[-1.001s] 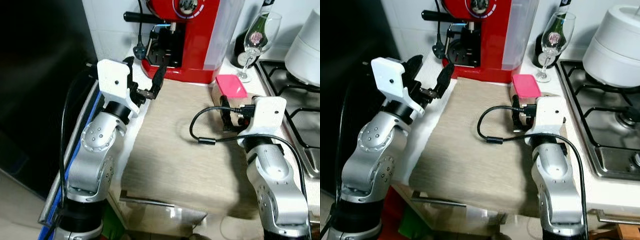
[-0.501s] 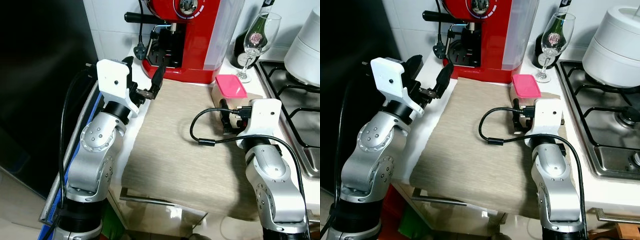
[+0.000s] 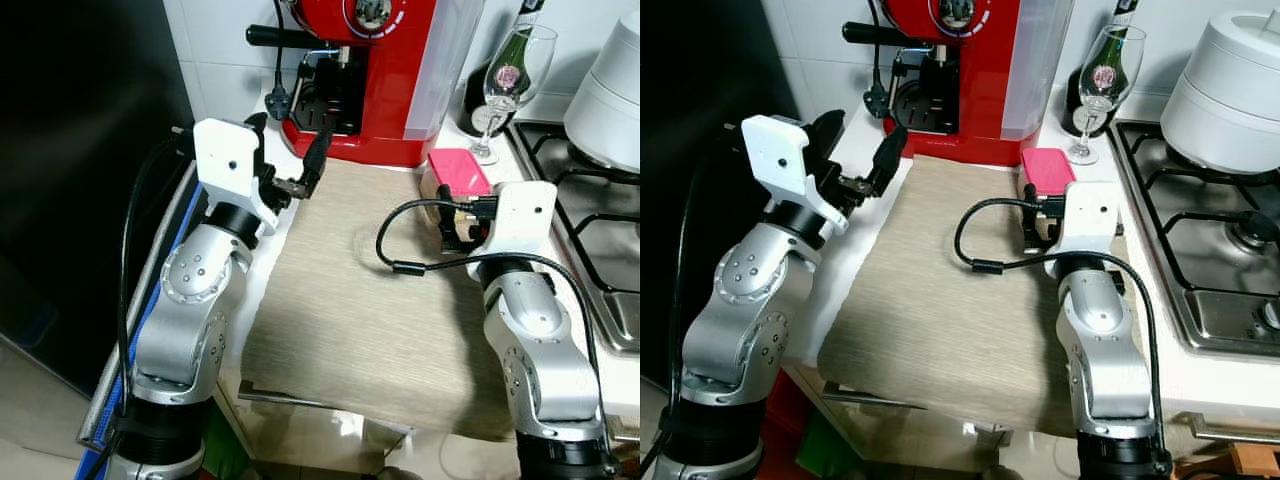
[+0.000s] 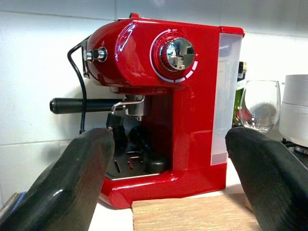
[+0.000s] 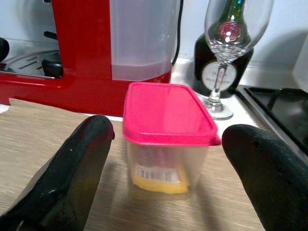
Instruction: Restocking fridge
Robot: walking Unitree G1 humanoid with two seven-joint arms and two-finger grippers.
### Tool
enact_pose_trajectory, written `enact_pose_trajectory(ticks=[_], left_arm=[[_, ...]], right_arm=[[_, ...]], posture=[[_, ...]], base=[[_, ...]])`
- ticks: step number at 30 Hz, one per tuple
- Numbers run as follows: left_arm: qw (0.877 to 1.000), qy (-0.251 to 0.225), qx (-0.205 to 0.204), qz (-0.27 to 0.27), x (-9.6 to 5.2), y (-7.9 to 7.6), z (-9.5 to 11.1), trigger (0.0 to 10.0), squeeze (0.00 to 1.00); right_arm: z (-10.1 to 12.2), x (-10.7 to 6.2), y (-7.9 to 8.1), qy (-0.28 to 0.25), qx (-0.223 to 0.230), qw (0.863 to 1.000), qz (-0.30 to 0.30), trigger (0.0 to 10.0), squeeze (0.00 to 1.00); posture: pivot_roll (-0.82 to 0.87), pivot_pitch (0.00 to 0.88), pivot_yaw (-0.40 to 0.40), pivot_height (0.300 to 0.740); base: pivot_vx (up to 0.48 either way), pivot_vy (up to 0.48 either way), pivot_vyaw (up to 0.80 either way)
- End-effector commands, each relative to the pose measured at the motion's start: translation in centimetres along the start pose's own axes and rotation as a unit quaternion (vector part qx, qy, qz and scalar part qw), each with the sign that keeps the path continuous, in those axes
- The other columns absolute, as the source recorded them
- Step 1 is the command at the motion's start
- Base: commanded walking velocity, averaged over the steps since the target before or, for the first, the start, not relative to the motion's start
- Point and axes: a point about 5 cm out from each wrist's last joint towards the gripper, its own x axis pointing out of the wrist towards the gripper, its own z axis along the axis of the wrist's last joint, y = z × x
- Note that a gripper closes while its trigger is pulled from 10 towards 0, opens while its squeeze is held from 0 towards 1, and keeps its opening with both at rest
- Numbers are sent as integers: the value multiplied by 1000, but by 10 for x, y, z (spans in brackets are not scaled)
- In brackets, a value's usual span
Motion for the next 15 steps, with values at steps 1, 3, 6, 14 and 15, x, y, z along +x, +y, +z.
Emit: enact_pose_trajectory(ticks=[1, 3, 6, 14, 15], left_arm=[[1000, -2, 2, -3, 2, 0, 1, 10000, 0], [1000, -1, 2, -3, 2, 0, 1, 10000, 0], [1000, -2, 2, -3, 2, 0, 2, 10000, 0], [1000, -3, 2, -2, 2, 0, 2, 10000, 0], [1000, -3, 2, -2, 2, 0, 2, 10000, 0]], right_arm=[[1, 4, -2, 1, 9, 1000, -7, 10000, 0], [2, 7, -1, 1, 10, 1000, -6, 10000, 0], [3, 12, 0, 1, 13, 1000, -7, 10000, 0], [2, 19, -1, 4, 3, 1000, -17, 10000, 0], [2, 20, -2, 3, 0, 1000, -18, 10000, 0]], posture=[[-101, 22, 11, 740], [-101, 22, 11, 740], [-95, 25, 11, 740], [-94, 26, 11, 740], [-93, 28, 9, 740]], base=[[0, 0, 0], [0, 0, 0], [0, 0, 0], [0, 0, 0], [0, 0, 0]])
